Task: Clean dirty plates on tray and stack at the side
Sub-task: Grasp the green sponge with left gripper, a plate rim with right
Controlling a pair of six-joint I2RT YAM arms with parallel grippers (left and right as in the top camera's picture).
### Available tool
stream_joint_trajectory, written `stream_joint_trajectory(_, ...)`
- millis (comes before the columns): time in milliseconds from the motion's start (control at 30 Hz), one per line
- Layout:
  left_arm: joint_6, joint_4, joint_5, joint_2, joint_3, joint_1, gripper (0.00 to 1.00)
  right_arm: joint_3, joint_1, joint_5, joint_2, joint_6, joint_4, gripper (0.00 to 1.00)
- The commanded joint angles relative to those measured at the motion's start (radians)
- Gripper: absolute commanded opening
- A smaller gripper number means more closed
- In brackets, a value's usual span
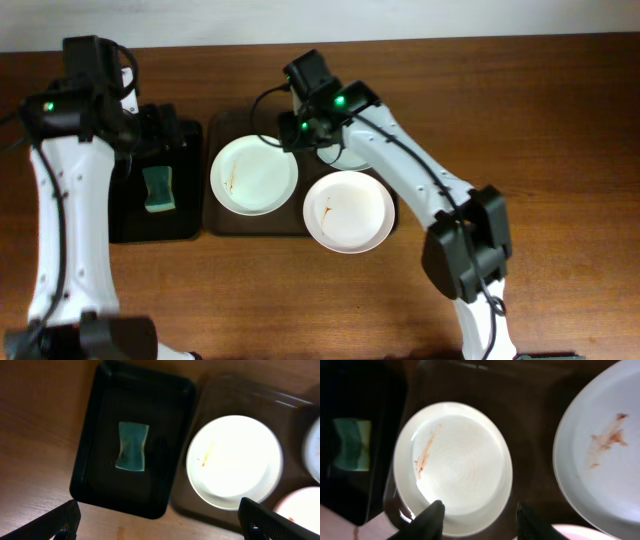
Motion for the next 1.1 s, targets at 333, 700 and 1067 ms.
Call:
stream_joint_trajectory(333,-0.046,0.032,-0.038,0.194,0.009,0.079,0.99,0.011,0.022,0.108,0.249,0.122,0.014,0.28)
stream_joint_trajectory(700,-0.046,0.043,-0.038,0.195,0.009,0.079,0.99,0.011,0.08,0.193,0.26,0.148,0.014,0.04)
stream_joint_trajectory(1067,-0.065,0.21,-0.038,0.195,-0.244,0.079,0.89,0.011,0.079,0.225,0.26,0.143,0.03,0.04)
